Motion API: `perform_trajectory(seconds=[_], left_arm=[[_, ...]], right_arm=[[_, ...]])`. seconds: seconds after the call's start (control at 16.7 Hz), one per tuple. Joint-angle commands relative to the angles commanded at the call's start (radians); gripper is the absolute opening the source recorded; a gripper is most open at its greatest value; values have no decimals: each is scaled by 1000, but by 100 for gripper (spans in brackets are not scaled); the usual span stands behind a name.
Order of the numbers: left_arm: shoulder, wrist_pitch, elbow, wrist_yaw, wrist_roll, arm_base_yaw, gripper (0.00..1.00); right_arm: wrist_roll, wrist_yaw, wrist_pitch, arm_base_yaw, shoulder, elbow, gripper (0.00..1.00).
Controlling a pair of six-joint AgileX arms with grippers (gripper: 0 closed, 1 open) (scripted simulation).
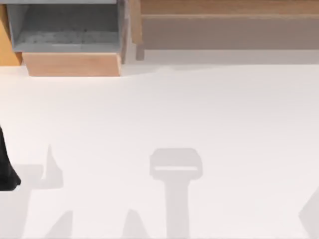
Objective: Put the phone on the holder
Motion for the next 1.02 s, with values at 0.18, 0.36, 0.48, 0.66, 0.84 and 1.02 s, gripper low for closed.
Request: perform_trajectory(seconds=[0.18,0.36,0.48,0.66,0.84,1.02], left_arm=[[0,0,0,0,0,0,100],[0,0,0,0,0,0,100],[0,0,0,0,0,0,100],[0,0,0,0,0,0,100],[0,0,0,0,0,0,100],[0,0,0,0,0,0,100]], right_arm=[[70,-25,87,46,38,-35,0],[104,-70,137,62,87,-49,0],[107,-79,144,64,96,-50,0],[107,-79,144,64,96,-50,0],[107,-79,144,64,96,-50,23],[107,-79,144,64,96,-50,45]])
